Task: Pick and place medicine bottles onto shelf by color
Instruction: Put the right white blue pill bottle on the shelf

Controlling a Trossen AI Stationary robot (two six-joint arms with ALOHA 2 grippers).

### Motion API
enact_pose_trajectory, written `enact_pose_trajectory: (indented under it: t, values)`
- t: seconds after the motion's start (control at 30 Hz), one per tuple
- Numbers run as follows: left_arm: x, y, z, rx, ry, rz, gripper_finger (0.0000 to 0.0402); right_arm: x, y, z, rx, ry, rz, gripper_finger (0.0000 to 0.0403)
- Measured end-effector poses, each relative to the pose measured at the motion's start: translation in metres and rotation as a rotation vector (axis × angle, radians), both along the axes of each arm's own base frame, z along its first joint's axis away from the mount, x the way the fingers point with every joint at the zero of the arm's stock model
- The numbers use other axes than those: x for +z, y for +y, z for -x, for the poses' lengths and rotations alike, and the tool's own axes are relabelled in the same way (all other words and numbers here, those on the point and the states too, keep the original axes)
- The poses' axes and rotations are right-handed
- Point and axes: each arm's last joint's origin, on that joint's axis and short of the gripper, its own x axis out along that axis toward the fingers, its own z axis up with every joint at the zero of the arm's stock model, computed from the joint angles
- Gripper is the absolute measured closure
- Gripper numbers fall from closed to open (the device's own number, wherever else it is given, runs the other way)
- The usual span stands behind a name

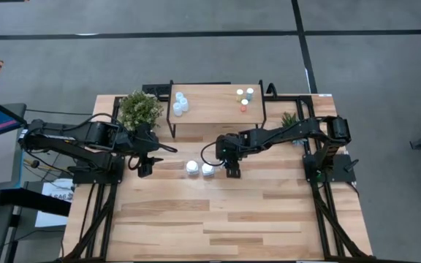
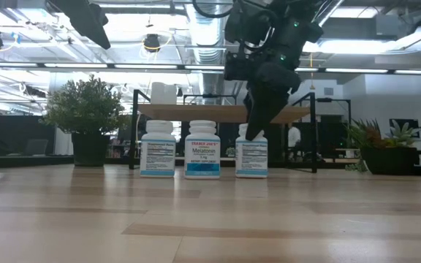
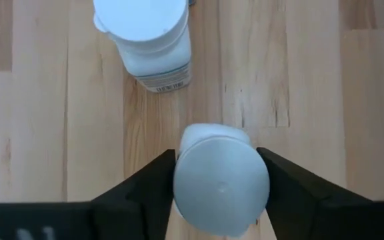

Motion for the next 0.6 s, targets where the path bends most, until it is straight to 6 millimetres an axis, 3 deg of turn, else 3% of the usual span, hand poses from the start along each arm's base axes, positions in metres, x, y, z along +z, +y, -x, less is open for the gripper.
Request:
enact_pose_trajectory:
  t: [0.13, 0.23, 0.43, 0.6]
  values:
    - [0.0, 0.0, 0.0, -0.001, 0.0, -0.001, 0.018, 0.005, 0.0, -0.001, -0.041, 0.012, -0.024, 0.0234]
    - [0.0, 0.0, 0.0, -0.001, 0.0, -0.001, 0.018, 0.024, 0.0, -0.004, -0.054, 0.032, -0.032, 0.0239]
    - [0.0, 0.0, 0.0, -0.001, 0.001, -0.001, 0.018, 0.093, -0.004, -0.013, -0.046, -0.004, -0.021, 0.0239]
    - [0.0, 0.0, 0.0, -0.002, 0.001, -0.002, 0.018, 0.155, -0.027, -0.015, -0.067, -0.153, 0.015, 0.0239]
